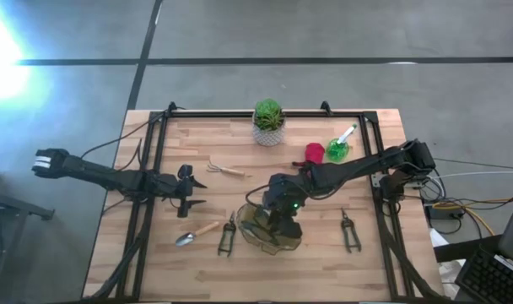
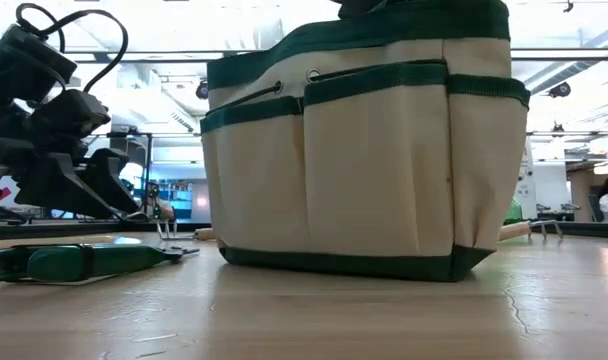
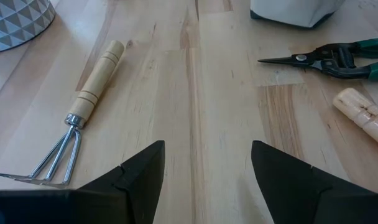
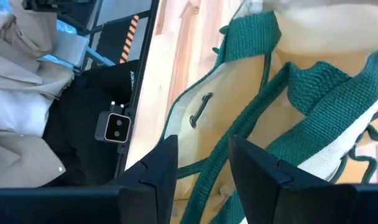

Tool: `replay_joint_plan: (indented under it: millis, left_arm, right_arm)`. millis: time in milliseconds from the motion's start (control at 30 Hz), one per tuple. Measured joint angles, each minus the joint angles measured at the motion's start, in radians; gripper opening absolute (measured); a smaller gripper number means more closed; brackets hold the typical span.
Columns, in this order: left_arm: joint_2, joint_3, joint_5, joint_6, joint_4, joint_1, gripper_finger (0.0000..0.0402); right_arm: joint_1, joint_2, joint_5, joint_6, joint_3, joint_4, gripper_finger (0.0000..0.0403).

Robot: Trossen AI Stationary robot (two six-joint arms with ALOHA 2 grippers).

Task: Pick & Place Garden tools in Gardening bag
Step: Put the white gardening bag on the table upright

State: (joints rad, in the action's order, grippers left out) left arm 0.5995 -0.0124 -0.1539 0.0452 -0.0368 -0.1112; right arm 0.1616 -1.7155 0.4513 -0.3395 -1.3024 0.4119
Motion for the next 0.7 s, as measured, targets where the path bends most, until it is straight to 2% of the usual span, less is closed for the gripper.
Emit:
replay_joint_plan:
  millis: [100,200,333,467,700]
  left_arm:
    - [0.000,0.000,0.000,0.000,0.000,0.000,0.0241]
    - [0.000,0.000,0.000,0.000,0.000,0.000,0.0241]
    - [0.000,0.000,0.000,0.000,0.000,0.000,0.0241]
    - [0.000,0.000,0.000,0.000,0.000,0.000,0.0241]
    - [0.000,0.000,0.000,0.000,0.000,0.000,0.0241]
  right_arm:
    - [0.002,0.001,0.003,0.083,-0.025,0.013,0.0134]
    - [0.016,0.001,-0.022,0.229,-0.086,0.120,0.0128]
    - [0.068,0.001,-0.221,0.335,-0.184,0.288,0.0117]
    - [0.152,0.006,-0.369,0.301,-0.254,0.417,0.0104]
    - [0.306,0.011,-0.444,0.137,-0.251,0.430,0.0077]
